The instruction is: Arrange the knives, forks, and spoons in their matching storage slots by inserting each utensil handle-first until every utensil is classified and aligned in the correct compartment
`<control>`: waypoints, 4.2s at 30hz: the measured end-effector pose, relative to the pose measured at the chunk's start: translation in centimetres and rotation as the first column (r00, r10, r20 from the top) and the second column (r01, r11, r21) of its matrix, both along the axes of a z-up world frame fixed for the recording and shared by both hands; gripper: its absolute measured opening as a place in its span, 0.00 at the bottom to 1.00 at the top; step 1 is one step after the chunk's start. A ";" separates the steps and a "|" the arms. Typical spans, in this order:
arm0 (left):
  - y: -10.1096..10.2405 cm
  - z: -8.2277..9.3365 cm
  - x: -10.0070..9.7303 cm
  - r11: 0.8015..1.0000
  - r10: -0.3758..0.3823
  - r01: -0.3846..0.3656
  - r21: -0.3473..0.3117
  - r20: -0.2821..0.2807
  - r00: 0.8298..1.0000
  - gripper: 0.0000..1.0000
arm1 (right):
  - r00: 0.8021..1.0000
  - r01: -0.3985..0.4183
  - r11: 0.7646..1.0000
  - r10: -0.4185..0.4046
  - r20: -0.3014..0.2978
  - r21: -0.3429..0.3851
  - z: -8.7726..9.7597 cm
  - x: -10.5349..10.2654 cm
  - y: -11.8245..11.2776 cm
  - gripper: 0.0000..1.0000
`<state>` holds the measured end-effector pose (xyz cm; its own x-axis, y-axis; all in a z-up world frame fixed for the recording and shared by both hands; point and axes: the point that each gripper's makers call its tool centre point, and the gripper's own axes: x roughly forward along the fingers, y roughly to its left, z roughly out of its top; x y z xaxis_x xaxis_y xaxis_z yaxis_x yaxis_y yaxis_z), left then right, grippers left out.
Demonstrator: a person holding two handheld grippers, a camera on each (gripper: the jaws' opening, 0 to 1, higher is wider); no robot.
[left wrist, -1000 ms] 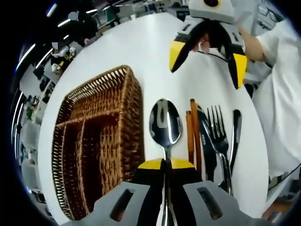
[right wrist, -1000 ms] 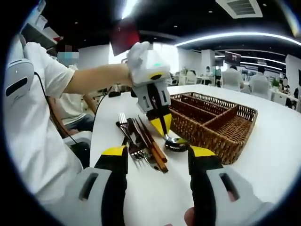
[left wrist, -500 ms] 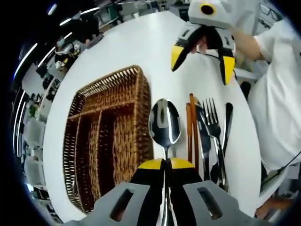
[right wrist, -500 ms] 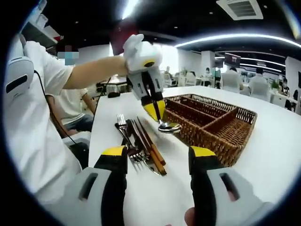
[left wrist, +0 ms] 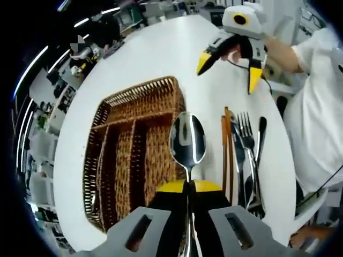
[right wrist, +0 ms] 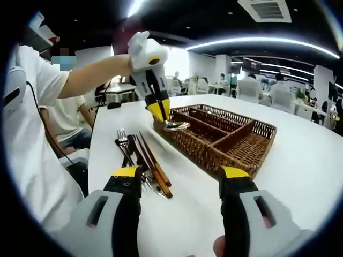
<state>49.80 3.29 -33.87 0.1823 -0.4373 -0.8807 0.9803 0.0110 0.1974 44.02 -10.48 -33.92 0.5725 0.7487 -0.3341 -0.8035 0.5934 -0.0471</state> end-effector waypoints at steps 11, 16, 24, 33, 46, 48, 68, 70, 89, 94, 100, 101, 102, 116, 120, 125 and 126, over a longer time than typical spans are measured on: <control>0.5 0.7 1.7 1.000 0.025 -0.025 0.003 0.000 1.000 0.01 | 1.000 -0.004 1.000 0.005 0.013 -0.014 0.9 0.1 0.6 0.65; 0.8 1.2 2.9 0.999 0.038 -0.038 0.004 0.005 0.999 0.01 | 1.000 -0.004 1.000 0.004 0.010 -0.018 1.3 0.7 0.8 0.65; 1.0 2.1 5.4 0.999 0.043 -0.043 -0.003 0.006 0.999 0.01 | 1.000 -0.013 1.000 0.013 0.005 -0.026 1.9 1.2 1.4 0.66; 0.9 2.3 8.1 0.999 0.051 -0.051 -0.014 -0.003 0.999 0.01 | 1.000 -0.015 0.999 0.015 -0.007 -0.030 2.0 1.9 1.4 0.66; 0.2 2.4 13.4 0.996 0.088 -0.088 -0.029 -0.007 0.996 0.01 | 1.000 -0.009 1.000 0.008 -0.026 -0.022 1.7 3.3 1.2 0.66; 0.1 2.4 13.9 0.996 0.089 -0.089 -0.027 -0.002 0.996 0.01 | 1.000 -0.009 1.000 0.009 -0.030 -0.020 1.7 3.4 1.1 0.66; -0.9 -1.1 19.4 0.993 0.109 -0.111 -0.033 -0.040 0.993 0.02 | 0.999 -0.008 1.000 0.007 -0.048 -0.016 0.6 4.0 0.6 0.66; -1.0 -1.2 19.6 0.994 0.105 -0.106 -0.038 -0.046 0.993 0.02 | 0.999 -0.008 1.000 0.007 -0.049 -0.018 0.4 4.1 0.5 0.65; -1.6 -4.4 22.1 0.991 0.119 -0.124 -0.050 -0.087 0.989 0.02 | 0.998 0.006 1.000 -0.006 -0.056 -0.017 -0.1 4.9 -0.3 0.65; -1.6 -5.1 22.3 0.995 0.092 -0.095 -0.041 -0.072 0.993 0.02 | 0.998 0.007 1.000 -0.008 -0.062 -0.017 -0.3 5.0 -0.4 0.65; -1.7 -5.9 22.3 0.995 0.096 -0.099 -0.034 -0.085 0.992 0.02 | 0.998 0.008 1.000 -0.009 -0.064 -0.017 -0.4 5.0 -0.4 0.65; -1.6 -5.9 22.3 0.994 0.096 -0.100 -0.034 -0.085 0.992 0.02 | 0.998 0.008 1.000 -0.009 -0.065 -0.017 -0.4 5.0 -0.5 0.65; -1.6 -6.0 22.4 0.995 0.096 -0.098 -0.030 -0.081 0.992 0.02 | 0.998 0.008 1.000 -0.009 -0.065 -0.018 -0.4 5.0 -0.5 0.65; -2.4 -5.9 21.8 0.999 -0.008 0.009 0.035 -0.036 0.999 0.02 | 0.997 0.007 1.000 -0.008 -0.073 -0.021 -0.7 4.9 -0.5 0.65; -2.3 -5.9 21.6 0.999 -0.018 0.019 0.046 -0.033 0.999 0.02 | 0.997 0.009 1.000 -0.011 -0.074 -0.021 -0.7 4.9 -0.6 0.65; -2.1 -6.0 21.3 0.998 -0.010 0.013 0.064 -0.046 0.999 0.02 | 0.997 0.012 1.000 -0.014 -0.074 -0.020 -0.7 4.8 -0.7 0.65; -2.1 -6.0 21.2 0.998 -0.003 0.006 0.064 -0.051 0.999 0.02 | 0.997 0.013 1.000 -0.014 -0.073 -0.020 -0.6 4.8 -0.7 0.65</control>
